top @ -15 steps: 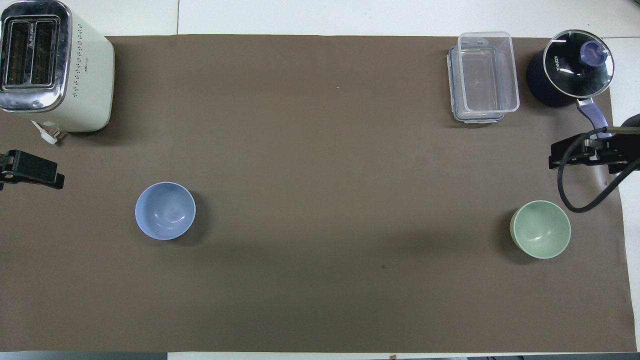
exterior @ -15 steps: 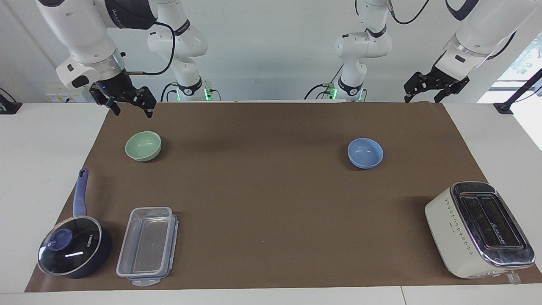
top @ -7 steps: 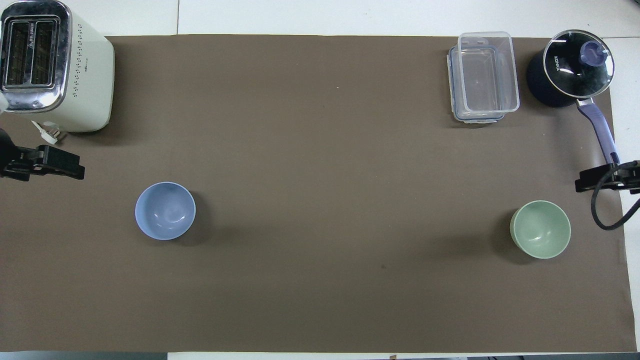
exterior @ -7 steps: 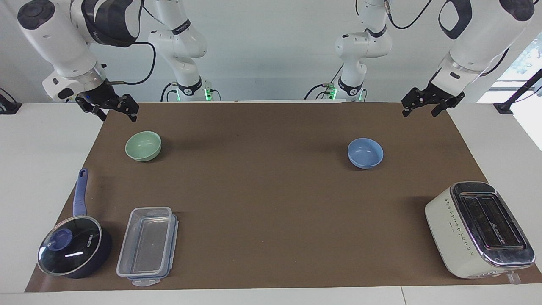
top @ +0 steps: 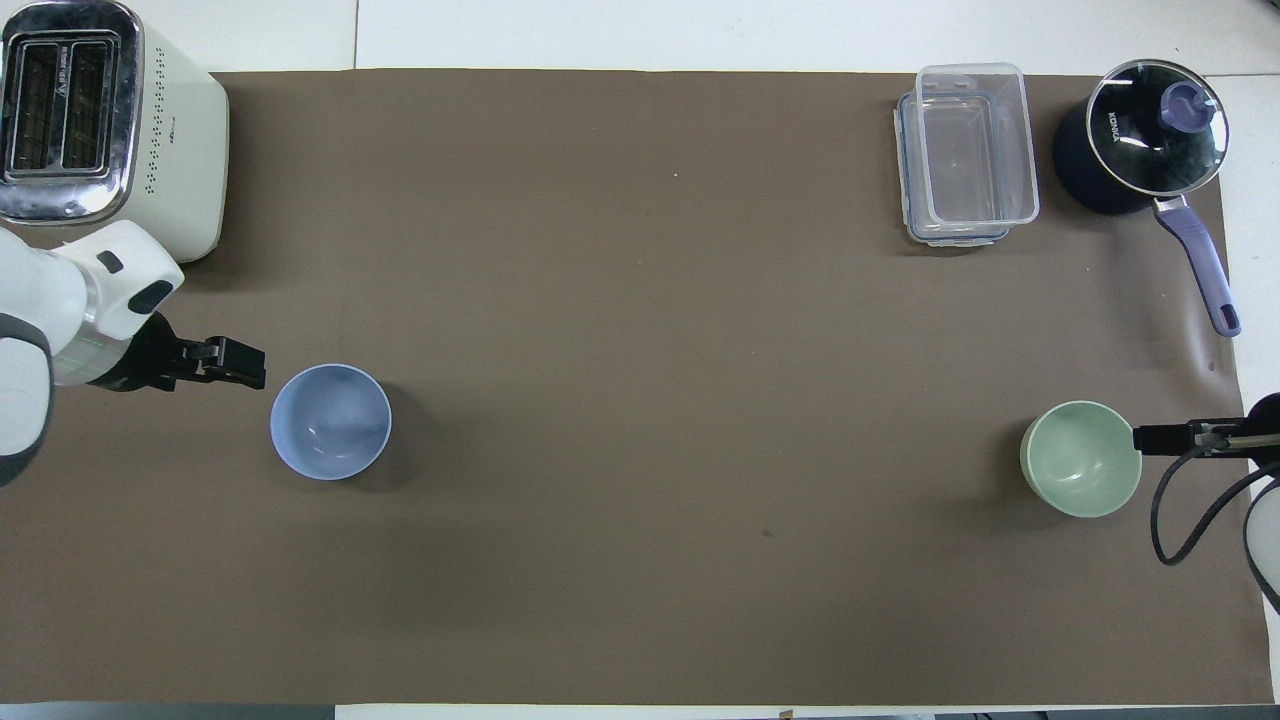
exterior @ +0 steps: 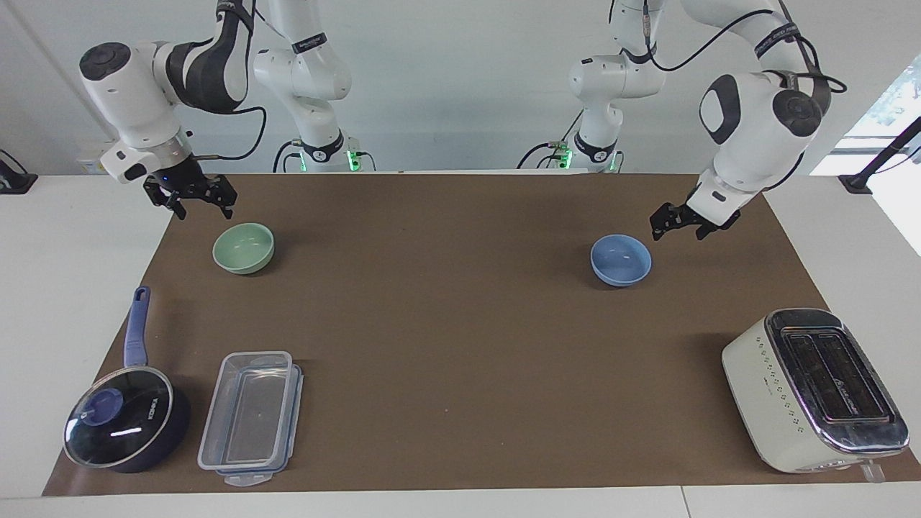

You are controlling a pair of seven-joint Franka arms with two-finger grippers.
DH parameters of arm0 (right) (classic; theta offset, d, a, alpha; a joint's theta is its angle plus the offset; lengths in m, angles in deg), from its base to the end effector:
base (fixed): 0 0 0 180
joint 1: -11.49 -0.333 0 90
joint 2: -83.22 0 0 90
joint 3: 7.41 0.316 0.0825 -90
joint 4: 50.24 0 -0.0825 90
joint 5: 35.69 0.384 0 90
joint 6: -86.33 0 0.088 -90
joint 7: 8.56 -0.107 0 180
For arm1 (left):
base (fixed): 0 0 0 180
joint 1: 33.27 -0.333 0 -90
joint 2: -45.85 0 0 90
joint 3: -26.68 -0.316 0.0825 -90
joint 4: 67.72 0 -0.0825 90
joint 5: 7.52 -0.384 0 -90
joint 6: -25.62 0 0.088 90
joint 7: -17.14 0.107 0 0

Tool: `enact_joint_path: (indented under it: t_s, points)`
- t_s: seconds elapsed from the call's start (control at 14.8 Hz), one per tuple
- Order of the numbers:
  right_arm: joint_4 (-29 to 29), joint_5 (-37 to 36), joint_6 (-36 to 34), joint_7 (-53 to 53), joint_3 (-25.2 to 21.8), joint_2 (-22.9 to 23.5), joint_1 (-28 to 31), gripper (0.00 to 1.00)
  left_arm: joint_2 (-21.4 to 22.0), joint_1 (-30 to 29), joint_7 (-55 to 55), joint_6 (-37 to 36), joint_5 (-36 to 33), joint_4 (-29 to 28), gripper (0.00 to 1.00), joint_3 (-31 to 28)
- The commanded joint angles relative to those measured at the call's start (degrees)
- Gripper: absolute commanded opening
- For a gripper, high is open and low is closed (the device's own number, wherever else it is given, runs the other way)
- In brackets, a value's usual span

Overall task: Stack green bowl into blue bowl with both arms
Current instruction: 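Grasp the blue bowl with the left gripper while the right gripper grasps the green bowl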

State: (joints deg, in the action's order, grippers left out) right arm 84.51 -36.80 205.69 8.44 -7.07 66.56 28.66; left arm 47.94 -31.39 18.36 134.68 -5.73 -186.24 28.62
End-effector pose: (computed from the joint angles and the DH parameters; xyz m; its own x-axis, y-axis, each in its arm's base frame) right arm 0.4366 -0.1330 0.4463 0.9998 0.0122 0.0156 0.0119 -0.9996 0.0244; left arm 0.5237 -0.0374 0.4374 0.9888 -0.0770 -0.1278 -0.0738 -0.9968 0.0295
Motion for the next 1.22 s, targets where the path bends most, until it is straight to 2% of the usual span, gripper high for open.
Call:
enact_joint_path:
  t_s: [0.0,0.2,0.47,0.68,0.81,0.88,0.95,1.08,1.15]
  points:
    - [5.6,0.2,7.4,3.4,0.3,-0.2,3.1,1.0,1.0,1.5,0.6,6.9,-1.4,-7.2,0.96,-0.3]
    - [6.9,0.3,13.0,5.6,0.3,3.8,4.7,1.0,0.6,2.1,0.5,10.8,-2.8,-12.0,0.91,-0.2]
    - [8.1,0.2,18.0,5.7,0.3,7.8,5.0,1.0,0.6,2.7,0.5,15.6,-2.8,-15.3,0.84,-0.2]
    - [9.6,0.2,18.4,6.3,0.3,8.0,5.6,1.0,0.6,2.4,0.5,17.2,-2.8,-15.8,0.7,-0.3]
    - [10.3,0.2,18.3,8.5,0.3,7.7,5.7,0.96,0.6,2.7,0.4,17.5,-3.3,-16.0,0.58,-0.3]
    - [10.3,0.2,18.3,9.0,0.3,7.7,5.7,0.87,0.6,2.7,0.4,17.9,-4.6,-16.1,0.55,-0.3]
    - [10.4,0.3,18.2,9.5,0.3,7.6,5.8,0.71,0.6,2.6,0.3,18.0,-5.2,-16.3,0.52,-0.3]
    - [10.4,0.3,18.2,9.8,0.3,7.6,5.8,0.2,0.6,2.5,0.3,18.5,-5.3,-16.6,0.44,-0.3]
    - [10.4,0.3,18.2,9.8,0.3,7.6,5.8,0.0,0.6,2.4,0.2,18.5,-5.3,-16.6,0.35,-0.3]
